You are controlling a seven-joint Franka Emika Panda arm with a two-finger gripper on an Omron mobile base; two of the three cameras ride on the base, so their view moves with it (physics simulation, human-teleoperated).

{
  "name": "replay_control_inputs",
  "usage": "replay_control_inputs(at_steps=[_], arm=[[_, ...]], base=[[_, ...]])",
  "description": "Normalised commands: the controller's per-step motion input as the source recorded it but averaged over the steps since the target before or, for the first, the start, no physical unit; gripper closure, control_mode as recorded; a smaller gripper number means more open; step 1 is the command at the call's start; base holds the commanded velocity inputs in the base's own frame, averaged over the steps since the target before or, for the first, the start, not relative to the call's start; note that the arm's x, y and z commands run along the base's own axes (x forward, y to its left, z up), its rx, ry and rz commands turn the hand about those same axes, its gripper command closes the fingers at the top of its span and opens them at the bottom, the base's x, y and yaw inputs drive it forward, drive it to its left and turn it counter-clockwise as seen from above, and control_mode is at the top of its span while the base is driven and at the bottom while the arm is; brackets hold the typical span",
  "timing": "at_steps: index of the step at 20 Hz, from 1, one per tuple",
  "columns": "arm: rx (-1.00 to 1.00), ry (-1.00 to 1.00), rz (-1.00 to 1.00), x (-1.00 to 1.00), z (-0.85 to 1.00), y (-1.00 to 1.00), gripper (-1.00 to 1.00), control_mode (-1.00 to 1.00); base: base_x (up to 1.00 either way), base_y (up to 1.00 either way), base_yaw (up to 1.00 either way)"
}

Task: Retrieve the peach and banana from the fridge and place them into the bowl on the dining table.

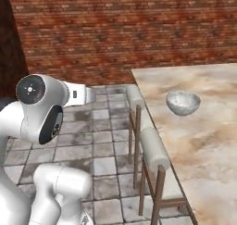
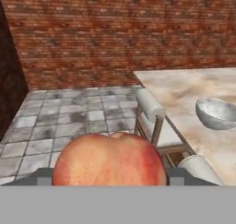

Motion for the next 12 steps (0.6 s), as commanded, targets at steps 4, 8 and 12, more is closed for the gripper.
replay_control_inputs(at_steps=[4, 8, 12], arm=[[0.00, 0.00, 0.00, 0.00, 0.00, 0.00, 1.00, 1.00], [0.00, 0.00, 0.00, 0.00, 0.00, 0.00, 1.00, 1.00], [0.00, 0.00, 0.00, 0.00, 0.00, 0.00, 1.00, 1.00]], base=[[0.76, 0.41, -0.57], [0.72, 0.41, -0.57], [0.70, 0.49, -0.57]])
